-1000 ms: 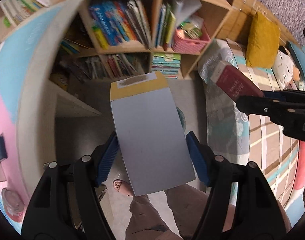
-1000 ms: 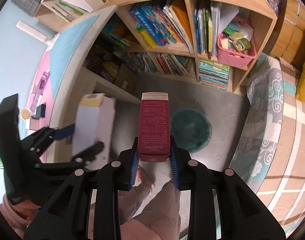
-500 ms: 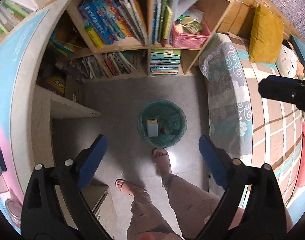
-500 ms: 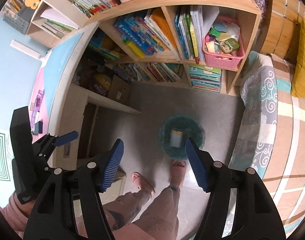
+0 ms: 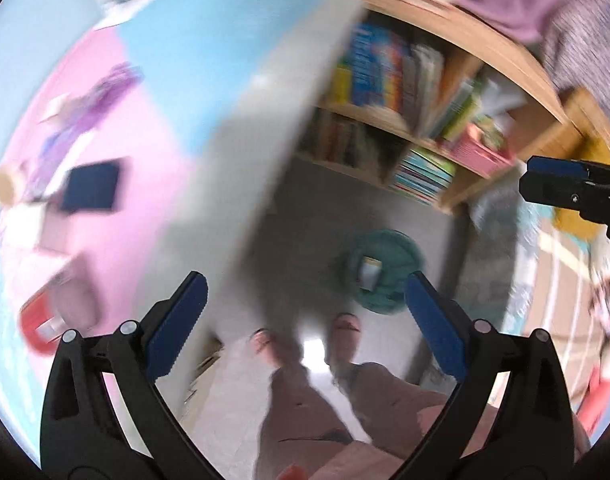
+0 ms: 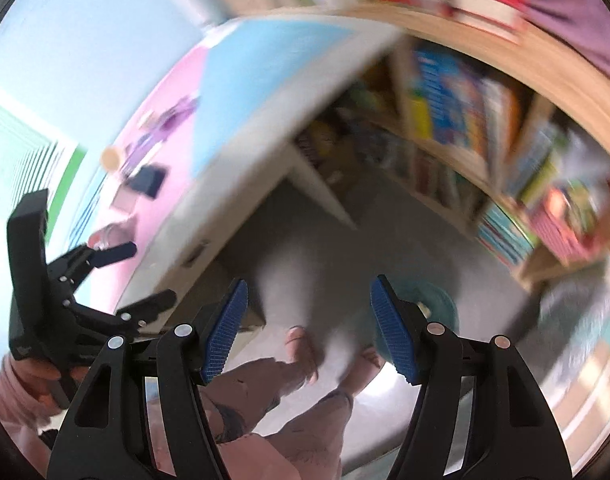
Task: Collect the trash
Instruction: 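Move both open tools back over the mat, then grasp the rose-drawing white box with the left tool while the right tool grasps the small white cube box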
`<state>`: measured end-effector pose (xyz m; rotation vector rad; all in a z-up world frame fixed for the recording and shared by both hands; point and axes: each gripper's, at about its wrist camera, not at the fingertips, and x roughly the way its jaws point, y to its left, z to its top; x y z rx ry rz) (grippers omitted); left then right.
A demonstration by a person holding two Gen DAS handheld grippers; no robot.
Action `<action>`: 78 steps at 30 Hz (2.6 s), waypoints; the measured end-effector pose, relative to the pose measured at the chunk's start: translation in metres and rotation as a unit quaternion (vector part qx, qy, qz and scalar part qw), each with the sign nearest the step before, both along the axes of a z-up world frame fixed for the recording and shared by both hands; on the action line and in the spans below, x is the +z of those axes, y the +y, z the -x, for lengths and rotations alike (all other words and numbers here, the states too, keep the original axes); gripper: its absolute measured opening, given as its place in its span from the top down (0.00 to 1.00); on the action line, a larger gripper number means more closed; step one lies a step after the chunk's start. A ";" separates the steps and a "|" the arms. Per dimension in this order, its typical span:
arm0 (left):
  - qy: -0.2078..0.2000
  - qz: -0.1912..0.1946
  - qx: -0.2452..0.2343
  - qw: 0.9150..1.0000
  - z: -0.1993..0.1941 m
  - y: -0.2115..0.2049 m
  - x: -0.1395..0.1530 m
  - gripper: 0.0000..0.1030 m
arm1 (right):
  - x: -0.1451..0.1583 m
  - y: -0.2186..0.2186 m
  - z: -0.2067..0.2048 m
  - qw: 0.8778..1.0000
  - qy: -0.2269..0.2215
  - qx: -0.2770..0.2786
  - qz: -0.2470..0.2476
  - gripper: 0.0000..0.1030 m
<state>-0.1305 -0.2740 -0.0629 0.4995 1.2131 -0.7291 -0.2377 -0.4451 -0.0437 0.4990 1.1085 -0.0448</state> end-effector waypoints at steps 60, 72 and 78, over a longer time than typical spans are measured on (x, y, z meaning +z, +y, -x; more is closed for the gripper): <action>0.068 -0.023 0.557 0.828 -0.238 0.179 -0.051 0.33 | -0.038 0.254 -0.496 0.820 0.012 0.561 0.113 0.43; 0.063 0.000 0.570 0.819 -0.242 0.185 -0.054 0.53 | -0.032 0.252 -0.500 0.822 0.000 0.559 0.107 0.59; 0.033 0.007 0.565 0.824 -0.236 0.195 -0.038 0.53 | -0.011 0.238 -0.500 0.840 -0.024 0.530 0.109 0.59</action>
